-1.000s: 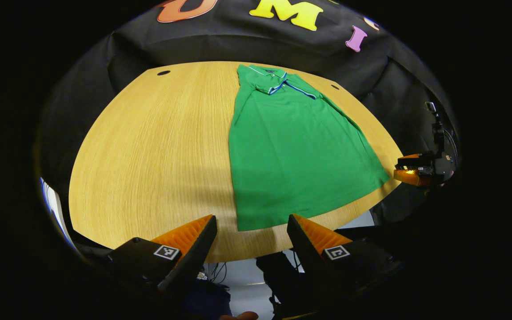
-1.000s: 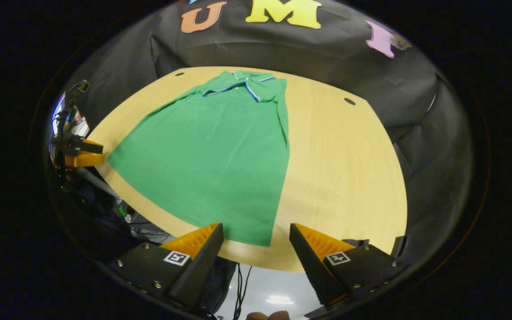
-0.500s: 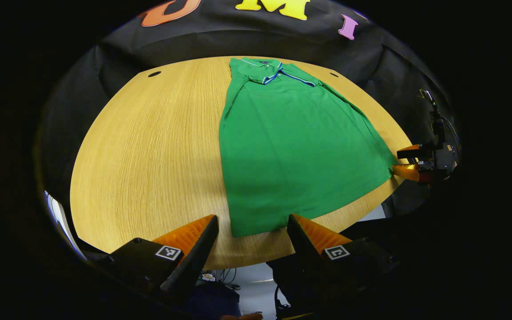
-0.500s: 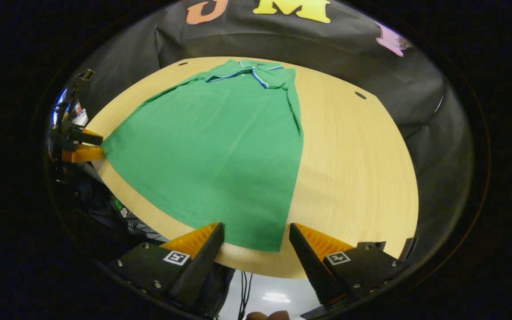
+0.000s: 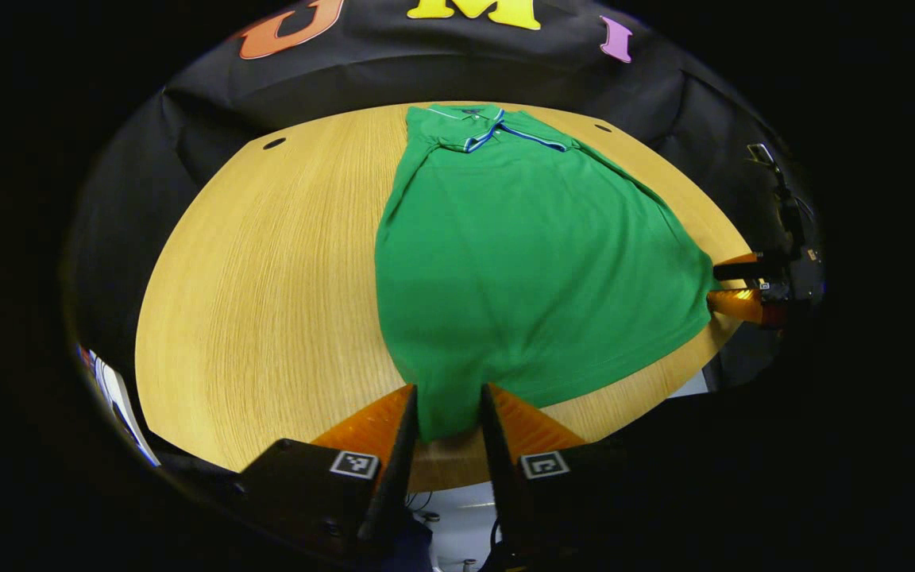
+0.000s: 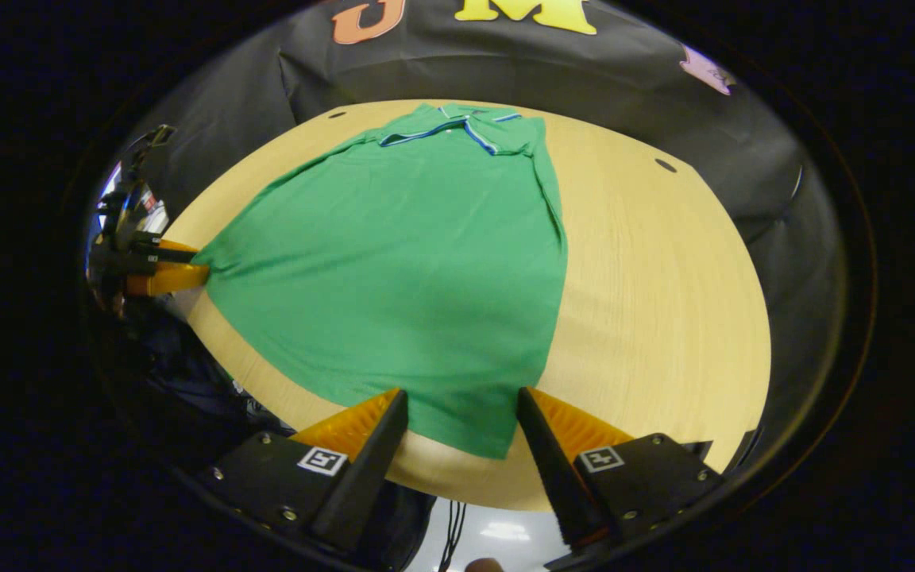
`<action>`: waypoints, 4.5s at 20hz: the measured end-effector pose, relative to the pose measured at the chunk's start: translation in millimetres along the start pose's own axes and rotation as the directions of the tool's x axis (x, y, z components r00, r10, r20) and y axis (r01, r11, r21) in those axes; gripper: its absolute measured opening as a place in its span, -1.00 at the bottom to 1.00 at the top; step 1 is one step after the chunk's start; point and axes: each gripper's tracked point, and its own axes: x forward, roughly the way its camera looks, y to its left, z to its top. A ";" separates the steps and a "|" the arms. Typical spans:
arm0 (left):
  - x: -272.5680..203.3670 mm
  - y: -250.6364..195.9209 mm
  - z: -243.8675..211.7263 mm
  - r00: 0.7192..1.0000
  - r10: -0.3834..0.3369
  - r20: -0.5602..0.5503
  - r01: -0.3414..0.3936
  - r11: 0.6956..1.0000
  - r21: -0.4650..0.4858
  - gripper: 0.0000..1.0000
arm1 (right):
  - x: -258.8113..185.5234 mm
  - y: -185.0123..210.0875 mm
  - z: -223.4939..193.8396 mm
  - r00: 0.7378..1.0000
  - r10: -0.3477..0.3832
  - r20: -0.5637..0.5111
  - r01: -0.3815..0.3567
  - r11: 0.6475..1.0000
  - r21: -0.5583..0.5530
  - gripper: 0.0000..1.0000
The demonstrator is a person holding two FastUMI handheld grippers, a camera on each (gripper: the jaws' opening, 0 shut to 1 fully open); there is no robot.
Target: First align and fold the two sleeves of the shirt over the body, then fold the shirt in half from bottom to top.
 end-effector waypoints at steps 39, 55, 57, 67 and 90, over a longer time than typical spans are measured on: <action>-48.8 -13.0 156.2 0.960 -0.179 0.215 0.173 0.984 0.048 -0.94 | -63.5 -56.4 140.6 0.983 0.051 0.174 -0.081 0.982 0.170 -0.97; -52.5 3.5 258.7 0.929 -0.173 0.328 0.126 0.979 0.160 -0.94 | -72.5 -88.0 231.9 0.970 0.038 0.241 -0.095 0.968 0.231 -0.97; -53.4 7.2 271.6 0.923 -0.173 0.343 0.125 0.980 0.157 -0.94 | -74.0 -94.5 248.3 0.964 0.032 0.262 -0.096 0.967 0.236 -0.97; -52.9 32.5 343.8 0.896 -0.132 0.424 0.088 0.989 0.123 -0.94 | -70.4 -106.0 320.1 0.942 0.004 0.336 -0.087 0.969 0.231 -0.97; 39.5 71.0 442.1 0.884 -0.049 0.464 0.074 0.997 -0.036 -0.94 | 14.0 -149.0 435.8 0.915 -0.084 0.394 -0.036 0.957 0.287 -1.00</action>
